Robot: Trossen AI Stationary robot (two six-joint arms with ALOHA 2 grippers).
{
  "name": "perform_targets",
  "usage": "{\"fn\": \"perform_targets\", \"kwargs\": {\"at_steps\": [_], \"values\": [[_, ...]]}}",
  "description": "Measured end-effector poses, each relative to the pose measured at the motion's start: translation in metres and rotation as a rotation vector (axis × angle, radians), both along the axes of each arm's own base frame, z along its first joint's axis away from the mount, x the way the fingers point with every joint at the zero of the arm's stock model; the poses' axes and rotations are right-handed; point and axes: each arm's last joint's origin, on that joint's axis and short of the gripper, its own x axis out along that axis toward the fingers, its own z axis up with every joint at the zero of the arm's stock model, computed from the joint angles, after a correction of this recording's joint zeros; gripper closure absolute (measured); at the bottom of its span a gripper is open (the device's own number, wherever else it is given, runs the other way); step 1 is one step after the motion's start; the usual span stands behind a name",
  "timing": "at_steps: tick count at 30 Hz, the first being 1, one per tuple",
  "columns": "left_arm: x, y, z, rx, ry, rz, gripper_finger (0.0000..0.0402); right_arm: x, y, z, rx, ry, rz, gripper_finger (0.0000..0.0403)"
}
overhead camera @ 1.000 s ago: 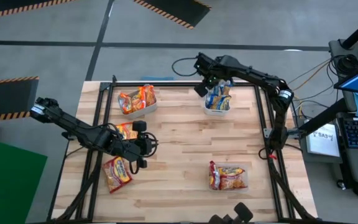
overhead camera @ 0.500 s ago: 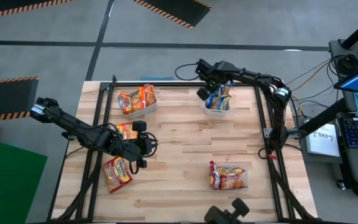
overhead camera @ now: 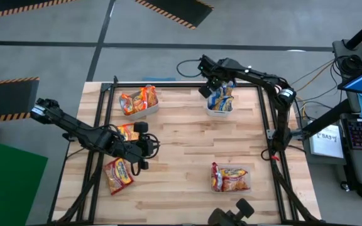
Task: Sort Maruchan noodles
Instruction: Put the blue noodle pack into the white bin
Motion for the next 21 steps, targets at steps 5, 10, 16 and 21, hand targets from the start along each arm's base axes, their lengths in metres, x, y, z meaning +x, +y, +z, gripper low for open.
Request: {"fn": "perform_targets", "kwargs": {"at_steps": [5,10,16,21], "values": [[0.0,0.0,0.0,0.0,0.0,0.0,0.0359,0.004,0.003,0.006,0.005,-0.024,0.0,0.0394],[0.0,0.0,0.0,-0.001,0.0,0.001,0.0359,0.001,0.008,-0.019,0.062,0.026,-0.011,0.0394],[0.0,0.0,0.0,-0.004,-0.001,0.002,0.0359,0.002,0.01,-0.039,0.047,0.022,-0.003,0.0394],[0.0,0.0,0.0,-0.005,-0.001,0.003,0.0359,-0.002,0.015,-0.007,0.048,0.009,0.004,0.0394]]}}
